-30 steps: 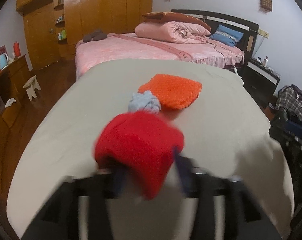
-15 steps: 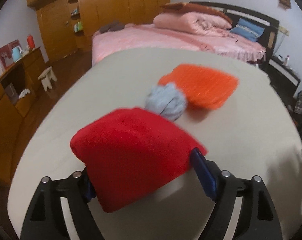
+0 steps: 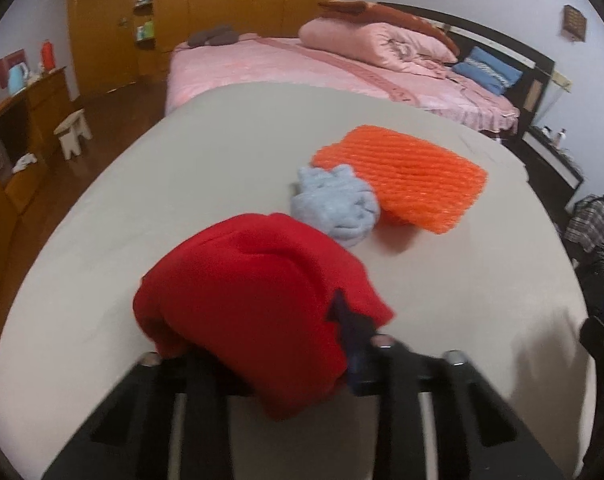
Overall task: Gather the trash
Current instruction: 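Grasp the red cloth with the left tool, then grasp the orange mesh pad with the right tool while the left tool holds the red cloth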
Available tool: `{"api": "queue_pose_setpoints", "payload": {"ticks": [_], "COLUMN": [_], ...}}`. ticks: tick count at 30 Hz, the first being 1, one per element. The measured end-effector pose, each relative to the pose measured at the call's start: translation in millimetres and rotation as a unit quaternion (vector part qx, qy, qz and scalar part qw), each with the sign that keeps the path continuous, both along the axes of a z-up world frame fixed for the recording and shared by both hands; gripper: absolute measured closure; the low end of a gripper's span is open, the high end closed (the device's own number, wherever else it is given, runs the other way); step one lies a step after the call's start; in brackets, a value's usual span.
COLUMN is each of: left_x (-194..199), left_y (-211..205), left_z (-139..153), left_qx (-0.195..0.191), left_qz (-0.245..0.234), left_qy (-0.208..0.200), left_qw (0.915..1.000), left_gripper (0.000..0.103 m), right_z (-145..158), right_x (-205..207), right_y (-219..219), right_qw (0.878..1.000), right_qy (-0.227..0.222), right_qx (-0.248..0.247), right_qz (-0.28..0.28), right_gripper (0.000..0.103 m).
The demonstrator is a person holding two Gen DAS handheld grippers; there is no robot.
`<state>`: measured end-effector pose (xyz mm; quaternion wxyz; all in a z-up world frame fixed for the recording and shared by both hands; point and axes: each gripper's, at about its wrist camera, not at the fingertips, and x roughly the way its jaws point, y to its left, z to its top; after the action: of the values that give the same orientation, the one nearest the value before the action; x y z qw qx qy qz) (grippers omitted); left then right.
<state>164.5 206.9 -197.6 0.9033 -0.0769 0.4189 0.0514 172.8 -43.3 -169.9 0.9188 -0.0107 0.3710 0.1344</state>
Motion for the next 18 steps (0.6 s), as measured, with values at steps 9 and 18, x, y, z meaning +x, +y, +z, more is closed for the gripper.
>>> {"api": "queue_pose_setpoints", "payload": {"ticks": [9,18], "left_x": [-14.5,-28.3], "left_y": [-2.5,13.0], "left_z": [19.7,59.7], "left_qx": [-0.002,0.019], "left_qz": [-0.015,-0.004], "left_qy": [-0.049,-0.109], "left_qw": [0.9987,0.9939], "left_gripper": [0.093,0.093], "right_z": [9.0,28.0], "right_x": [5.8,30.2], "right_y": [14.0,52.7], "right_qw": [1.0,0.998], "right_qy": [-0.013,-0.041], "right_qx": [0.005,0.023], "right_qz": [0.013,0.041], "right_gripper": [0.009,0.01]}}
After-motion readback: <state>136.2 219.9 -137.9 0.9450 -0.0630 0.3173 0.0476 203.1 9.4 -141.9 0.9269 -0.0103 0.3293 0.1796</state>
